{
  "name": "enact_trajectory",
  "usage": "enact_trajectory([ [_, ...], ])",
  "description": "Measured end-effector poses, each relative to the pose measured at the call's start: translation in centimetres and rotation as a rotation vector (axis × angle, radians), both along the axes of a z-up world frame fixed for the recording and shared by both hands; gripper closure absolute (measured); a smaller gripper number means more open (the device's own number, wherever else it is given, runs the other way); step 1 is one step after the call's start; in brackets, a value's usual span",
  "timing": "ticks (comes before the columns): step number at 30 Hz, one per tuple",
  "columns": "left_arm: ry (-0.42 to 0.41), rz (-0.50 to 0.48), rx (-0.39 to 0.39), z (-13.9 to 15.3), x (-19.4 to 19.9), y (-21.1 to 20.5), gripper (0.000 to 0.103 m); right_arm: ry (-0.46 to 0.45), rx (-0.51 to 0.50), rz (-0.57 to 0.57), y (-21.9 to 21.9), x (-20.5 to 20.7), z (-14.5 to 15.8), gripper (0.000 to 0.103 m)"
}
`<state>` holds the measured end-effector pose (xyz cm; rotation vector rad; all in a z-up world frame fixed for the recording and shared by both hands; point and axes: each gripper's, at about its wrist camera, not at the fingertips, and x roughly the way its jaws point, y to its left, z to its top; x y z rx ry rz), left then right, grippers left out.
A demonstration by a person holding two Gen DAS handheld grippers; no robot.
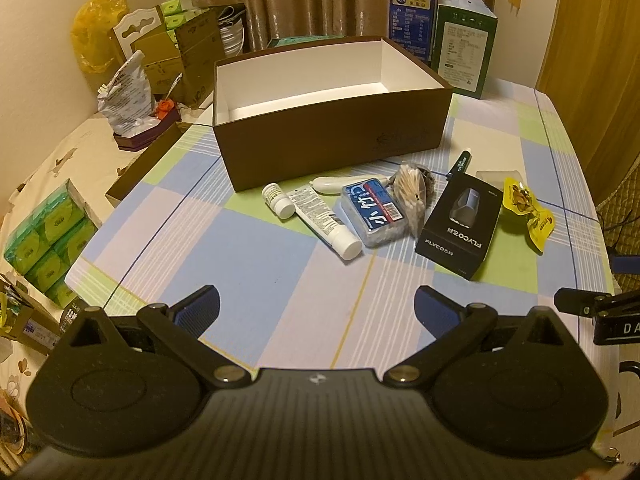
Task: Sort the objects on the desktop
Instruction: 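Move both tools toward the items in front of the brown box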
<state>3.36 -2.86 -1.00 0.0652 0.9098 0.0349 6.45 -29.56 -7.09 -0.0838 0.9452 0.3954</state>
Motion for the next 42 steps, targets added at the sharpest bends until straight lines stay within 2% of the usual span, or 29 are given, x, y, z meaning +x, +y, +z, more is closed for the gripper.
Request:
enact_trajectory([
  [14, 0.011, -0.006, -0.011, -0.4, 1.2, 0.6, 0.001, -0.004, 0.009, -0.022, -0.1, 0.8, -0.5, 0.002],
  [33, 0.005, -0.016, -0.034, -2.4, 5.2, 2.8, 0.001, -0.103, 0.024, -0.025, -2.0, 3.3, -2.6, 0.002],
  [36, 0.002, -0.026, -0.044, -3.1, 6.2, 3.0, 0.001, -0.140, 0.001, -0.038, -2.2, 3.7, -3.3, 0.002],
  [42, 0.003, -0.041, -0.039, -4.8, 8.2, 3.3, 0.001, -0.216, -0.167, -0.064, -1.5, 4.4, -5.9, 0.002],
])
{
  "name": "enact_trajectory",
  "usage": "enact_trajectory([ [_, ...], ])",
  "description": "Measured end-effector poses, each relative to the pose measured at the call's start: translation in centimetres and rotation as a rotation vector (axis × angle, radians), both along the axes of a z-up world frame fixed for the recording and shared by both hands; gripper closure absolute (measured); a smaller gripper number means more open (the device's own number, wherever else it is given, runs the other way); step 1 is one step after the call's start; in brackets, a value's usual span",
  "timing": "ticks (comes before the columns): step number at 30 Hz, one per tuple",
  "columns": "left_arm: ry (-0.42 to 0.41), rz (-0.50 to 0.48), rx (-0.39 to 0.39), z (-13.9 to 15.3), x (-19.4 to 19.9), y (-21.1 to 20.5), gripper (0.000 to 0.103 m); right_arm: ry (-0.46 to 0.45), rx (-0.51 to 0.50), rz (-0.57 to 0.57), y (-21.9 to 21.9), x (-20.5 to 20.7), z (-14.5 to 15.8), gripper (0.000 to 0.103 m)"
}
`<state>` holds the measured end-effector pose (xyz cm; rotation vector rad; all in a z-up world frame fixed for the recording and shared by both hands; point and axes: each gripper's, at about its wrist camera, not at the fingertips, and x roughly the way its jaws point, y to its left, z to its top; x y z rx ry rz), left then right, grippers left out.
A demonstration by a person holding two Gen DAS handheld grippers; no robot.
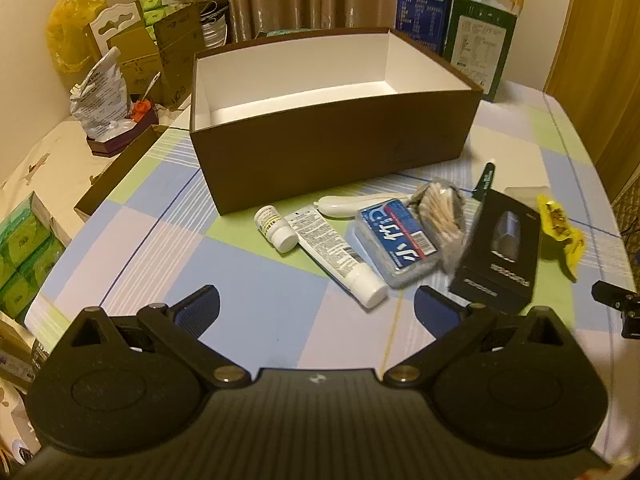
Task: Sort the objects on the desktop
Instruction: 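Move both tools toward the items in front of the brown box, then grasp the yellow snack packet with the right tool while the left tool grasps the white pill bottle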
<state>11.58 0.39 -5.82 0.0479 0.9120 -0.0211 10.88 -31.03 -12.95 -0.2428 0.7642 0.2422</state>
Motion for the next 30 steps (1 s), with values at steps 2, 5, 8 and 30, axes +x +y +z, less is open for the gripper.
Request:
enact_trajectory([
  [2, 0.006, -0.002, -0.001, -0.6, 0.6, 0.1, 0.001, -0.021, -0.041, 0.001, 0.3, 0.1, -0.8, 0.002],
  [5, 0.018, -0.004, -0.009, -1.5, 1.7, 0.4, 0.001, -0.031, -0.066, -0.007, 0.5, 0.5, -1.8, 0.002],
  [8, 0.035, -0.009, -0.015, -2.1, 2.8, 0.6, 0.001, -0.052, -0.095, -0.011, 0.9, 1.2, -2.4, 0.002],
  [30, 0.124, -0.038, 0.000, -6.0, 9.3, 1.9, 0.004, -0.131, -0.251, 0.030, 3.5, 6.3, -6.7, 0.080],
])
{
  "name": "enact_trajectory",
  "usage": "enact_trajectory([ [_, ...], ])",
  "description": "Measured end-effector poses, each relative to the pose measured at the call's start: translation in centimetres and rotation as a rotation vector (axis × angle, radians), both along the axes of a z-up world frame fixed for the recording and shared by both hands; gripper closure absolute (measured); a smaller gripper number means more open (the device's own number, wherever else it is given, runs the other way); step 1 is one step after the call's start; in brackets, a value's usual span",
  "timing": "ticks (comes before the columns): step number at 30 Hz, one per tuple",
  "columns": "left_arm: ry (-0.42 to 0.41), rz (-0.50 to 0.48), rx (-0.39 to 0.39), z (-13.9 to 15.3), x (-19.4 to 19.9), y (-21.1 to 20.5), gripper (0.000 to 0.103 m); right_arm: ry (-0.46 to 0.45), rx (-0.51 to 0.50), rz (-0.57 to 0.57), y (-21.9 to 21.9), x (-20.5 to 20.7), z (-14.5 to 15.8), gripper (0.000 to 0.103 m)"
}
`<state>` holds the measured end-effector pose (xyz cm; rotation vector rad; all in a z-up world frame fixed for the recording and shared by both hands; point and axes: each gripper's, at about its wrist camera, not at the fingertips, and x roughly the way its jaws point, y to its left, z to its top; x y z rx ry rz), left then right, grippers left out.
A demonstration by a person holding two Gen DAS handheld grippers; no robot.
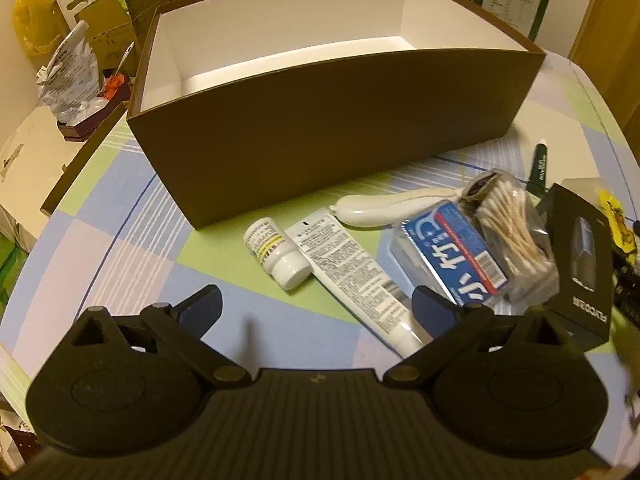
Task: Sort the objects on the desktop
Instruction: 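Grasp the yellow snack packet with the right tool while the left tool grasps the white pill bottle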
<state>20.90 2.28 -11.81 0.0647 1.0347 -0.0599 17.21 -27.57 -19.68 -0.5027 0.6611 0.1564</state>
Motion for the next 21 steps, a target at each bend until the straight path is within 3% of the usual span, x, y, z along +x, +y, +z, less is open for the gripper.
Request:
enact_trajectory([
  [6, 0.004, 0.023, -0.009, -0.3, 0.8, 0.7, 0.005, 0.010, 0.087, -0.026, -1.0, -0.5, 2.0, 0.083],
  [11, 0.008, 0.055, -0.019, -0.7, 1.5, 1.4, 0.011, 0.073, 0.290, -0.146, -3.4, -0.3, 4.8, 0.084],
  [15, 0.006, 0.079, -0.016, -1.1, 2.1, 1.7, 0.014, 0.108, 0.389, -0.220, -4.8, 0.2, 6.1, 0.084],
  [19, -0.001, 0.101, -0.023, -1.4, 2.8, 2.3, 0.031, 0.109, 0.431, -0.254, -5.5, 0.0, 6.9, 0.084],
  [21, 0.002, 0.111, -0.016, -1.6, 3.2, 2.7, 0.035, 0.112, 0.442, -0.267, -5.7, -0.1, 7.1, 0.084],
])
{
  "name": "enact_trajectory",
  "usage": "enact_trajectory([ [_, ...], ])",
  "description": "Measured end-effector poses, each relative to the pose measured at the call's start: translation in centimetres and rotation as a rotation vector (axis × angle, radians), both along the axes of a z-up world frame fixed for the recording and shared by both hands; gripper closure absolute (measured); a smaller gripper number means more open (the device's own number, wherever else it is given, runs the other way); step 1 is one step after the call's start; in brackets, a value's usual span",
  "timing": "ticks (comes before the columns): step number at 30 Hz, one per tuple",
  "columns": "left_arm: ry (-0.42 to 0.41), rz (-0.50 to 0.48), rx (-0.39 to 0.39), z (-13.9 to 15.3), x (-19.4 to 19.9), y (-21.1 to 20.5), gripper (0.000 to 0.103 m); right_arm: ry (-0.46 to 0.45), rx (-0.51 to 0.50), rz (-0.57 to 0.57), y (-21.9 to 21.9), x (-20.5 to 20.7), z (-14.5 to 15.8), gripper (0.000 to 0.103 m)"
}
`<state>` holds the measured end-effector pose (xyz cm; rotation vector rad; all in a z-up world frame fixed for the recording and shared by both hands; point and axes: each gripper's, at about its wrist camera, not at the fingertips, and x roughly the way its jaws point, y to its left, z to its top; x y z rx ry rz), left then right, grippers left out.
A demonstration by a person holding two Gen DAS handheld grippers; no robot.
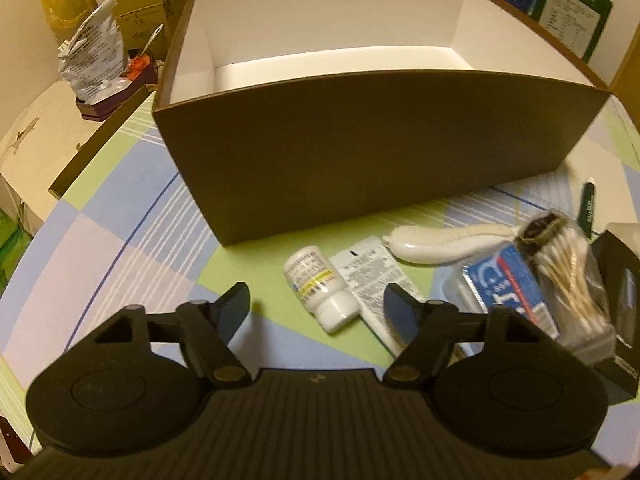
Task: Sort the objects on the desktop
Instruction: 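Grasp the yellow snack packet with the right tool while the left tool grasps the white pill bottle, then carry the pill bottle with the left tool while the right tool carries the snack packet into the box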
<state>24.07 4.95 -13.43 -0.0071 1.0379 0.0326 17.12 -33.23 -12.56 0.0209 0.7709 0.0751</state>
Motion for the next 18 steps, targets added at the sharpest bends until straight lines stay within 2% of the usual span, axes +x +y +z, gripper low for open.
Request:
enact_trajectory([
  [4, -0.002, 0.007, -0.015, -0.4, 0.5, 1.0, 0.053, 0.008, 0.002, -0.005, -0.1, -0.3, 0.0, 0.084],
  [6, -0.010, 0.002, -0.017, -0.4, 0.6, 1.3, 0.058, 0.016, 0.008, -0.008, 0.0, -0.4, 0.0, 0.084],
  [7, -0.014, -0.003, -0.011, -0.5, 0.6, 1.5, 0.062, 0.019, 0.011, -0.008, 0.0, -0.4, 0.0, 0.084],
  [8, -0.011, -0.012, -0.005, -0.5, 0.7, 1.6, 0.073, 0.023, 0.012, -0.008, 0.1, -0.5, 0.0, 0.084],
  [10, 0.000, -0.029, -0.008, -0.8, 0.7, 1.9, 0.080, 0.028, 0.015, -0.008, 0.2, -0.6, 0.1, 0.084],
  [18, -0.012, -0.117, 0.020, -1.1, -0.3, 2.0, 0.081, 0.043, 0.040, -0.007, 0.9, -1.1, 0.8, 0.084],
])
